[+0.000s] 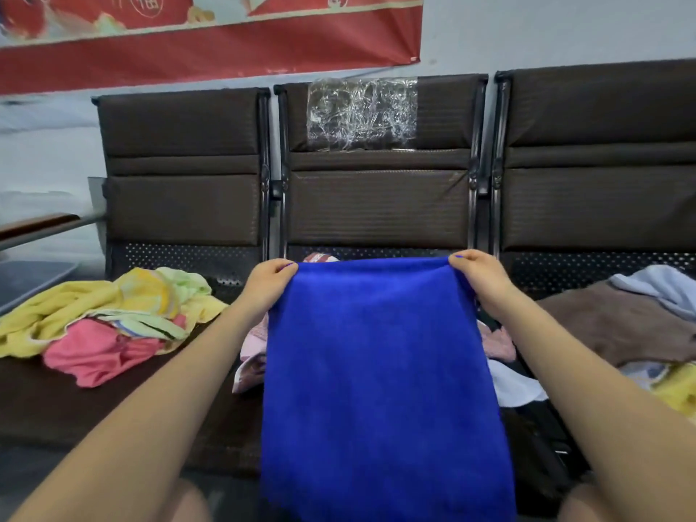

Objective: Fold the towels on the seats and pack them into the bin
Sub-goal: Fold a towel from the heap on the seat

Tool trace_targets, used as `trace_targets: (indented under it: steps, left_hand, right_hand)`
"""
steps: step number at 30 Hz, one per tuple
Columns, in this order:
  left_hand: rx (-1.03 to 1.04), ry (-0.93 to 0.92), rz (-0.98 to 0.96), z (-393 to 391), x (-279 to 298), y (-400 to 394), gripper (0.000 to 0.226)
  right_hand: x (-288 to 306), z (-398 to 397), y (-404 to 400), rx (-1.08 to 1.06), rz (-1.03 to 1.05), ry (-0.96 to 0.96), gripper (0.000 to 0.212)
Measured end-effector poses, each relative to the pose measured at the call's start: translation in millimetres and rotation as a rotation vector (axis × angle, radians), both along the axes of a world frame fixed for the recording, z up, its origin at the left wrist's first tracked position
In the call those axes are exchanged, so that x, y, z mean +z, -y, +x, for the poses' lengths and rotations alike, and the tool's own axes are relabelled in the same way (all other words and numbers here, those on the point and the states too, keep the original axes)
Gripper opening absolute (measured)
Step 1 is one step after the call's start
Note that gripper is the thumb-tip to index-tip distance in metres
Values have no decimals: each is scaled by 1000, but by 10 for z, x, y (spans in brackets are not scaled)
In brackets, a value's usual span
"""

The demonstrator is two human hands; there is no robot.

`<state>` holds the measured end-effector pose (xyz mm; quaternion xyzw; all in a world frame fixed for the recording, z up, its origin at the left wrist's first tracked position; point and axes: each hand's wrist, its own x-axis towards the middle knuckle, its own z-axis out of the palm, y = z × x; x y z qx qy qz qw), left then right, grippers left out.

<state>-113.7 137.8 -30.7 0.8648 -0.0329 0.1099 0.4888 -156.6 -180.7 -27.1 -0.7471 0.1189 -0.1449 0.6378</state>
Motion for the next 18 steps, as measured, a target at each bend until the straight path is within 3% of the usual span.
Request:
trace_targets:
  steps: [4, 10, 12, 14, 16, 18]
  left_hand:
    - [-11, -63, 207, 365, -372, 69, 18]
    - [33, -57, 374, 631, -639, 168, 17]
    - [44, -83, 387, 631, -701, 178, 16]
    - [61, -55, 405, 591, -694, 188, 32]
    - [94, 43, 418, 467, -629, 217, 40]
    - [76, 158, 409, 278, -543, 268, 33]
  right_hand:
    - [-442, 321, 197, -71, -266, -98, 14]
    - [-830, 571, 219, -159, -320, -161, 5]
    - [-885, 582, 168, -159, -423, -222, 24]
    - [-863, 534, 104, -186, -585, -276, 48]
    - [-773, 414, 9, -181, -694, -202, 52]
    - [-677, 256, -92, -116, -763, -30, 42]
